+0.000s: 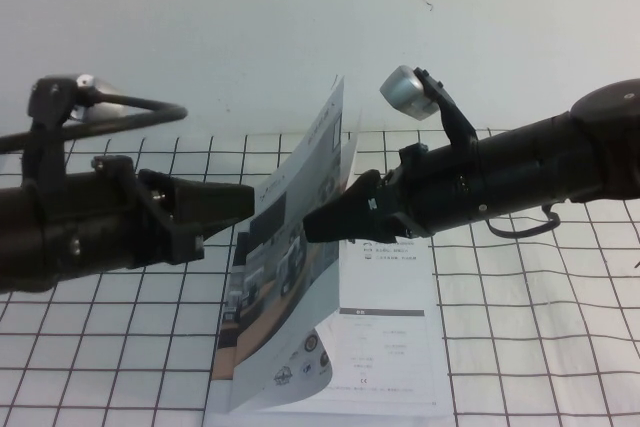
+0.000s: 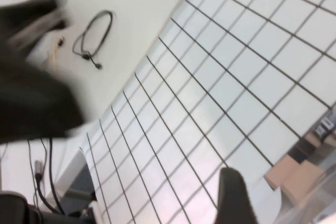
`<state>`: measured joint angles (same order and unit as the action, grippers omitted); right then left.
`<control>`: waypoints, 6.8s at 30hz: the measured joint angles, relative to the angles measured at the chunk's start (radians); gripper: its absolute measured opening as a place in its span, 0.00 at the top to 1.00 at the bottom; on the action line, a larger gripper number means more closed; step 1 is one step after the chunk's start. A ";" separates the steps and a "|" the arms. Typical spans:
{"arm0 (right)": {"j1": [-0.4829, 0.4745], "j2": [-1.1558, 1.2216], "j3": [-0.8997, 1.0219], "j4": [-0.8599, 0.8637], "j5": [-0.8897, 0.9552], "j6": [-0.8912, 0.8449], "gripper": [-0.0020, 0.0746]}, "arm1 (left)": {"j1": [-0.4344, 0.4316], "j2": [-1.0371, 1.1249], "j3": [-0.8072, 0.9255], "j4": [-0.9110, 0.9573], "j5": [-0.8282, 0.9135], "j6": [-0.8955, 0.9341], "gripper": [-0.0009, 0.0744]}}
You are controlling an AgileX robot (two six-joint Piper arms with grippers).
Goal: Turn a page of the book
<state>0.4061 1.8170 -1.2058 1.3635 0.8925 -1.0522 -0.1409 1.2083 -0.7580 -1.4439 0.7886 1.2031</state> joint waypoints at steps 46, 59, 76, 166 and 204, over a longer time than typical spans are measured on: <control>0.004 0.002 0.000 0.081 -0.021 -0.113 0.44 | -0.905 0.030 0.237 0.127 -1.022 -0.224 0.99; 0.004 0.002 0.000 0.081 -0.021 -0.121 0.44 | -1.055 0.299 0.139 0.098 -1.334 -0.226 0.99; 0.008 0.002 0.000 0.081 0.020 -0.121 0.44 | -1.057 0.415 0.060 -0.054 -1.438 -0.253 0.99; -0.007 0.151 -0.001 -0.642 -0.252 0.096 0.97 | -0.594 0.407 0.227 -0.275 -1.188 -0.293 0.99; -0.007 -1.352 0.564 -1.718 -0.024 1.065 0.97 | -0.595 -0.465 0.309 -0.158 -0.746 0.024 0.99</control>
<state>0.3987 0.4653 -0.6418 -0.3548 0.8684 0.0131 -0.7362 0.7431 -0.4489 -1.6019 0.0431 1.2267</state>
